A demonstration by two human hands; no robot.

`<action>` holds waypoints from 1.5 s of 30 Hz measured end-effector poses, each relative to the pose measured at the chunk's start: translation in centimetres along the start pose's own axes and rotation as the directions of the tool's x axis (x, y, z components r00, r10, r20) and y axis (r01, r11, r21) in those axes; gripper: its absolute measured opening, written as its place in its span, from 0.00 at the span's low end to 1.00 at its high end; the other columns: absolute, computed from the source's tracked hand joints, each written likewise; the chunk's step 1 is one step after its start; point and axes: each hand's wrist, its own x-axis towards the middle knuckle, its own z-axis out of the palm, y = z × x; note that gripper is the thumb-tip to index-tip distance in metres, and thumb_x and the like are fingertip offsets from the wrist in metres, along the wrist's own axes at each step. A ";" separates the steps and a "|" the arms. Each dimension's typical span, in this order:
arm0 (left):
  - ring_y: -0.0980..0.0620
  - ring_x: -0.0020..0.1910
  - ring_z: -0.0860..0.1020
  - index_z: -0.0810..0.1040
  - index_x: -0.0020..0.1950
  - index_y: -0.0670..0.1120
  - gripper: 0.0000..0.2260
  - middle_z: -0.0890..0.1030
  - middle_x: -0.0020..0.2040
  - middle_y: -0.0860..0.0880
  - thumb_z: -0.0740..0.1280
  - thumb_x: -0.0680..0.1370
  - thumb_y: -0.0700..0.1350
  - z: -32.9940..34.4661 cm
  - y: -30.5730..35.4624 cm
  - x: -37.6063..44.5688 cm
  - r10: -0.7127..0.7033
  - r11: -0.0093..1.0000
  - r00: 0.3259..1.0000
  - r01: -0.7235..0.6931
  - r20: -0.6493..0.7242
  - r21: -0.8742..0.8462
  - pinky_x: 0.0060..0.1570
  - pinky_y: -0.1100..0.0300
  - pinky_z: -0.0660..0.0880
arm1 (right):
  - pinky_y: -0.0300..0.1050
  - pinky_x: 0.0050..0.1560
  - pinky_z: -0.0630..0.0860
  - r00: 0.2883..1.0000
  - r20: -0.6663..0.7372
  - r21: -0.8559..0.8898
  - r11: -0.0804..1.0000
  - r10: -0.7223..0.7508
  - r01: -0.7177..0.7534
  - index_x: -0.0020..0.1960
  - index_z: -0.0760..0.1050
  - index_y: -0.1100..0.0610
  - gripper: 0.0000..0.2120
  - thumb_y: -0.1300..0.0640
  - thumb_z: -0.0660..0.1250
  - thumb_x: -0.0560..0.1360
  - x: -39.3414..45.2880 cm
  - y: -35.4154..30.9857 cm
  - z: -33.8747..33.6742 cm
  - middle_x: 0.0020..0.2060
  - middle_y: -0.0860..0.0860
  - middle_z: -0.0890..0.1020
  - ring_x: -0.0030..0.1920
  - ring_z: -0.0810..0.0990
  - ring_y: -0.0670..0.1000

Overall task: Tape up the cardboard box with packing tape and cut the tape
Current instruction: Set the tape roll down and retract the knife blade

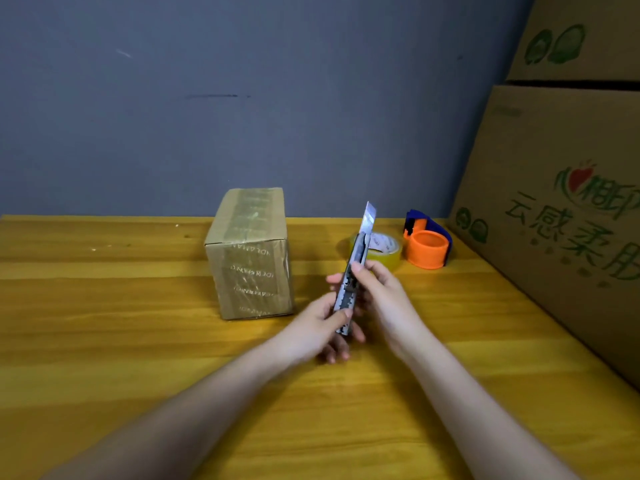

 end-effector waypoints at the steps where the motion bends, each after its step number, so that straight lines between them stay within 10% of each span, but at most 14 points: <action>1: 0.59 0.18 0.71 0.67 0.55 0.43 0.04 0.76 0.36 0.48 0.54 0.83 0.41 0.0 -0.3 0.2 0.021 1.000 1.000 -0.020 -0.015 0.024 0.17 0.68 0.63 | 0.44 0.31 0.77 1.000 0.012 0.011 1.000 0.005 -0.005 0.57 0.73 0.62 0.13 0.54 0.60 0.80 -0.1 0.2 0.0 0.47 0.56 0.85 0.40 0.84 0.51; 10: 0.61 0.15 0.63 0.66 0.50 0.45 0.05 0.70 0.32 0.46 0.55 0.81 0.36 0.5 -0.8 0.5 0.025 1.000 0.998 -0.024 -0.056 0.010 0.15 0.71 0.55 | 0.37 0.21 0.70 1.000 -0.024 0.129 0.992 -0.011 0.014 0.45 0.75 0.55 0.09 0.53 0.59 0.80 0.2 1.7 0.5 0.35 0.53 0.80 0.30 0.77 0.49; 23: 0.55 0.23 0.75 0.71 0.54 0.47 0.06 0.77 0.35 0.48 0.56 0.82 0.40 -0.7 -0.7 0.2 0.012 0.984 1.000 -0.009 0.018 -0.178 0.20 0.67 0.68 | 0.32 0.17 0.63 0.983 0.182 0.022 0.999 -0.031 0.027 0.66 0.68 0.50 0.20 0.66 0.60 0.78 0.2 2.3 0.4 0.51 0.49 0.84 0.29 0.75 0.42; 29: 0.53 0.30 0.82 0.72 0.59 0.46 0.09 0.81 0.37 0.48 0.57 0.82 0.39 -1.2 -0.3 0.0 -0.044 0.960 0.994 0.069 0.099 -0.273 0.28 0.66 0.77 | 0.31 0.21 0.65 0.964 0.257 0.016 0.997 0.065 -0.071 0.65 0.68 0.44 0.18 0.63 0.58 0.80 0.0 2.1 0.3 0.54 0.54 0.84 0.26 0.73 0.45; 34: 0.50 0.36 0.84 0.73 0.59 0.49 0.12 0.84 0.41 0.48 0.56 0.81 0.36 -1.3 -0.3 0.1 -0.051 0.950 0.991 0.087 0.125 -0.299 0.35 0.64 0.81 | 0.40 0.44 0.81 0.963 0.265 0.051 0.996 0.057 -0.072 0.71 0.62 0.49 0.23 0.66 0.58 0.79 0.2 2.6 0.3 0.53 0.55 0.83 0.48 0.84 0.49; 45: 0.51 0.42 0.85 0.75 0.56 0.48 0.14 0.86 0.45 0.49 0.56 0.80 0.32 -1.9 -0.2 -0.1 -0.024 0.942 0.973 0.100 0.231 -0.320 0.40 0.65 0.81 | 0.42 0.44 0.82 0.931 0.351 0.090 0.986 0.100 -0.140 0.65 0.65 0.57 0.19 0.70 0.60 0.77 0.3 2.3 -0.2 0.58 0.56 0.81 0.46 0.84 0.49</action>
